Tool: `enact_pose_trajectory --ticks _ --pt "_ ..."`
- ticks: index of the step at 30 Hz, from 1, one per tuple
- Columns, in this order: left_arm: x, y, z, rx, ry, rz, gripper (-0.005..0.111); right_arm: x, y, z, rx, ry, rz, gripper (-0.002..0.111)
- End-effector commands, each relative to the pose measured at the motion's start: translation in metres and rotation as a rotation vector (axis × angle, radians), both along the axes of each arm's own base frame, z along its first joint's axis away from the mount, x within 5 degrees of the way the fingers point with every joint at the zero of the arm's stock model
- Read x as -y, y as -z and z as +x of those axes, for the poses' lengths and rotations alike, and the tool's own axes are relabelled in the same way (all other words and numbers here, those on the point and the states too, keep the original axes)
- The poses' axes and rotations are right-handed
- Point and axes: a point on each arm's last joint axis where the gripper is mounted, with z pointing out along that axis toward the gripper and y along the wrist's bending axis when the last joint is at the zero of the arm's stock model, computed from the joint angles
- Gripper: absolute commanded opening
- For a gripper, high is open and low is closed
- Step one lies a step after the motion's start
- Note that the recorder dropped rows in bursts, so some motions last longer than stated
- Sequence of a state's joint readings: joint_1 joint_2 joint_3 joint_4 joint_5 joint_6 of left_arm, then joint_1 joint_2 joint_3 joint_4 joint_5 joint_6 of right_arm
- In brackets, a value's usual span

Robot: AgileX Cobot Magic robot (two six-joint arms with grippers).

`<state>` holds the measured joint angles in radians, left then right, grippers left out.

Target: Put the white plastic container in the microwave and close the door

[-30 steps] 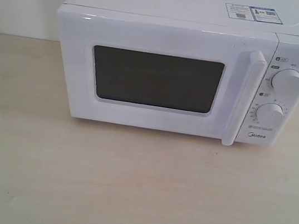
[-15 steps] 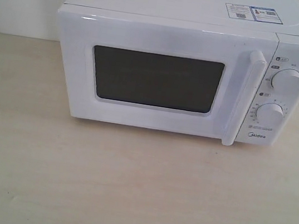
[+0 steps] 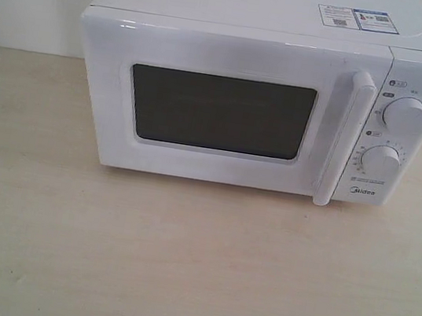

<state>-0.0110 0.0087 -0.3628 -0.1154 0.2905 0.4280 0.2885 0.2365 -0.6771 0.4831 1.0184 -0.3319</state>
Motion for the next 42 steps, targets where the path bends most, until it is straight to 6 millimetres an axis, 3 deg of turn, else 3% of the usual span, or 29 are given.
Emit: enact_pose_trajectory --ticks 1,4,11,18,42 --pt "-0.001 0.043 0.017 -0.094 -0.002 -0.136 0.004 0.000 0.000 -0.001 0.004 -0.001 0.000 0.000" --pt "-0.001 0.072 0.024 -0.181 -0.011 -0.225 0.004 0.000 0.000 -0.001 0.004 -0.001 0.000 0.000" --pt "-0.002 0.111 0.031 -0.281 -0.026 -0.347 0.004 0.000 0.000 -0.001 0.004 -0.001 0.000 0.000" --pt "-0.001 0.119 0.029 -0.375 -0.036 -0.402 0.004 0.000 0.000 -0.001 0.004 -0.001 0.000 0.000" --pt "-0.001 0.119 0.029 -0.375 -0.032 -0.348 0.004 0.000 0.001 -0.001 0.003 -0.002 -0.001 0.000"
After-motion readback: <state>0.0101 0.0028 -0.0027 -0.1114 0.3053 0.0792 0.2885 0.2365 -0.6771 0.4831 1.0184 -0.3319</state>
